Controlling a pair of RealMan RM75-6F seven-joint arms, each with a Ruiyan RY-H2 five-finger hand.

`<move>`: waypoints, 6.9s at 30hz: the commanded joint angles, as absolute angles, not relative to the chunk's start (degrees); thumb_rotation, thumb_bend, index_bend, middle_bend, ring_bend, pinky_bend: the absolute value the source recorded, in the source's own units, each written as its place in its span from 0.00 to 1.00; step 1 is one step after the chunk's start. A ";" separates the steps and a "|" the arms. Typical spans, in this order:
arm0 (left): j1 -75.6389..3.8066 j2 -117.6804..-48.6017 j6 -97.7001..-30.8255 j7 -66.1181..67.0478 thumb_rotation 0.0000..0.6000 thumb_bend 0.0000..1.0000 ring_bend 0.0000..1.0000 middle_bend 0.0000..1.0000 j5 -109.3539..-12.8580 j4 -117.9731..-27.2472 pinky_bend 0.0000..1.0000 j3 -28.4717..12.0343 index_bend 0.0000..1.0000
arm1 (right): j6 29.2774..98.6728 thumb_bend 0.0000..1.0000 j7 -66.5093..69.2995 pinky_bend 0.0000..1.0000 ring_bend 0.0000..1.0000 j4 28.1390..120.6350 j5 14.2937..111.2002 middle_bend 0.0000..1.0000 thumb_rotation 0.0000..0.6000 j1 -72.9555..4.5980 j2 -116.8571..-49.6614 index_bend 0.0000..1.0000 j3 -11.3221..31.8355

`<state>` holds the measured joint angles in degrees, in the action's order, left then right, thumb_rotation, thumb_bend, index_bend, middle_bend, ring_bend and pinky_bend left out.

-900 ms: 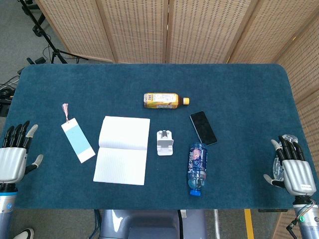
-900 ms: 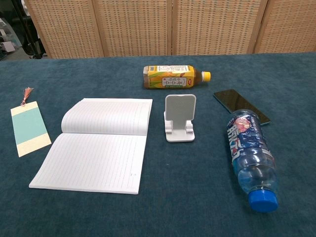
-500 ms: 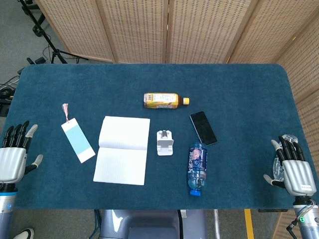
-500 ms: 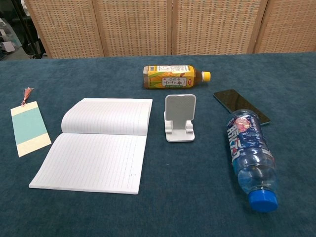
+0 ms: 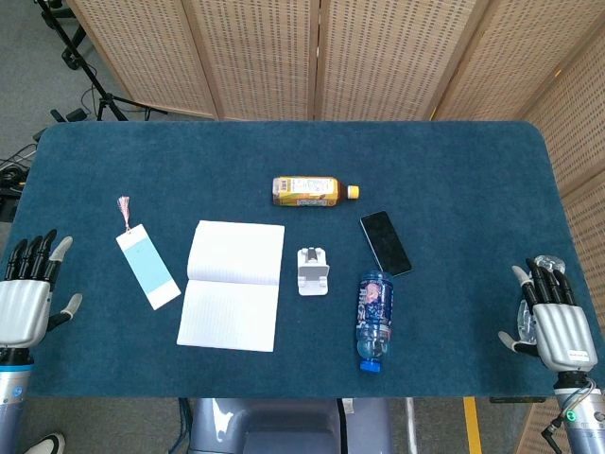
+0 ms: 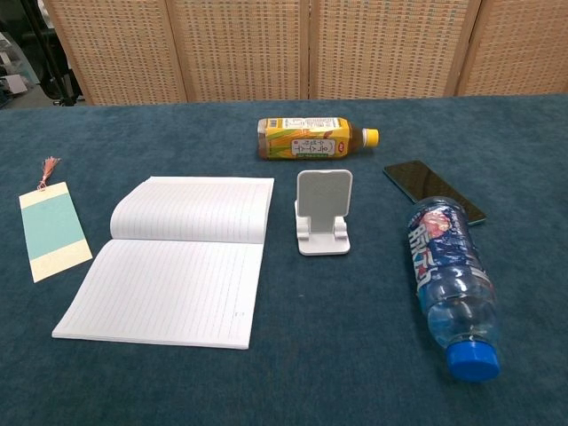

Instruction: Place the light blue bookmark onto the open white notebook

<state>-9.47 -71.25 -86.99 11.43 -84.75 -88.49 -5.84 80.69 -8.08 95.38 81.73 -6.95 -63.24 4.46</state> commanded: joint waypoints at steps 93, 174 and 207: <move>-39.04 -70.48 -57.61 -18.85 1.00 0.27 0.00 0.00 -104.62 -56.98 0.00 8.18 0.24 | 79.35 0.00 -12.51 0.00 0.00 91.49 75.32 0.00 1.00 -8.31 -67.05 0.00 7.30; -40.79 -81.99 -60.89 -24.07 1.00 0.28 0.00 0.00 -105.65 -41.27 0.00 15.83 0.24 | 78.08 0.00 -14.38 0.00 0.00 90.03 73.15 0.00 1.00 -9.42 -68.65 0.00 7.33; -41.03 -82.77 -59.70 -22.83 1.00 0.30 0.00 0.00 -104.61 -41.79 0.00 16.03 0.25 | 78.02 0.00 -14.18 0.00 0.00 90.02 73.23 0.00 1.00 -9.45 -68.62 0.00 7.22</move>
